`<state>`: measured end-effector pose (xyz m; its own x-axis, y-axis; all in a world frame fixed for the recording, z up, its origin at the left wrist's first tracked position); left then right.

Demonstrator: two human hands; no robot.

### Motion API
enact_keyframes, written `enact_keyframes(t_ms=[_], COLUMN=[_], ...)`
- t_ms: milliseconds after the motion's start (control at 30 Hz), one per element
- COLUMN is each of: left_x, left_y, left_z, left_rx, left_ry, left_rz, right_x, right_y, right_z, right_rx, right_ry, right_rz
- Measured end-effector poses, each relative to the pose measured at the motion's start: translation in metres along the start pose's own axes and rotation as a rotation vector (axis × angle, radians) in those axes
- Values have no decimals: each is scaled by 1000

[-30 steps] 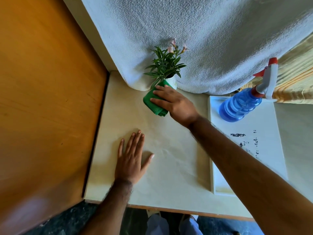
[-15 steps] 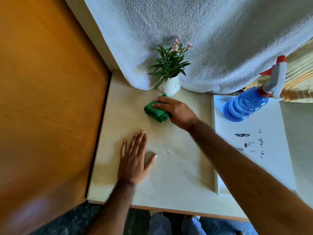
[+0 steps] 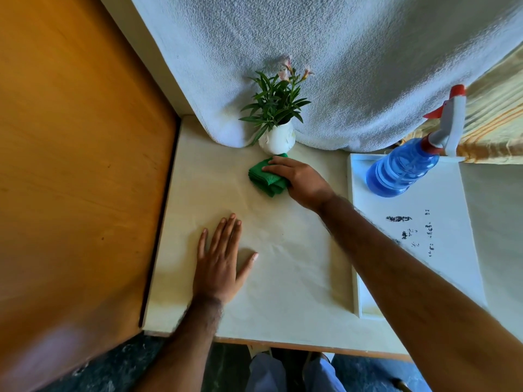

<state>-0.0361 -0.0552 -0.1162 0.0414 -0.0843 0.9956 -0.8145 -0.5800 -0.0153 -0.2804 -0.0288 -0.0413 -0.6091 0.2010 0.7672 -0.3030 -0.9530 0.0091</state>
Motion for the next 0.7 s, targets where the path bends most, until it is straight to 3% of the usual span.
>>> enact_keyframes(t_ms=[233, 500, 700], left_x=[1, 8, 12], left_y=[0, 1, 0], left_z=[-2, -3, -4], left_rx=[4, 6, 10], left_ry=[-7, -40, -51], left_rz=[20, 51, 39], right_x=[19, 76, 95], right_y=[-12, -114, -215], right_z=[15, 22, -19], right_rx=[10, 19, -177], right_ry=[-150, -303, -402], right_rz=[107, -181, -362])
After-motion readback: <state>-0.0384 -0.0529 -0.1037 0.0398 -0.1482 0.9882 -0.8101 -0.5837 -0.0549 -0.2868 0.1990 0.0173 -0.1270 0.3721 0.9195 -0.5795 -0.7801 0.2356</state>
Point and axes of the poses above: each hand's wrist, its own y-axis towards the middle knuckle, its own x-axis out of the back of the hand, z = x × y, the point moved 9 cm from there along y, towards the middle knuckle, and after that the axes turned 4 degrees about x, right-handed, at the moved point
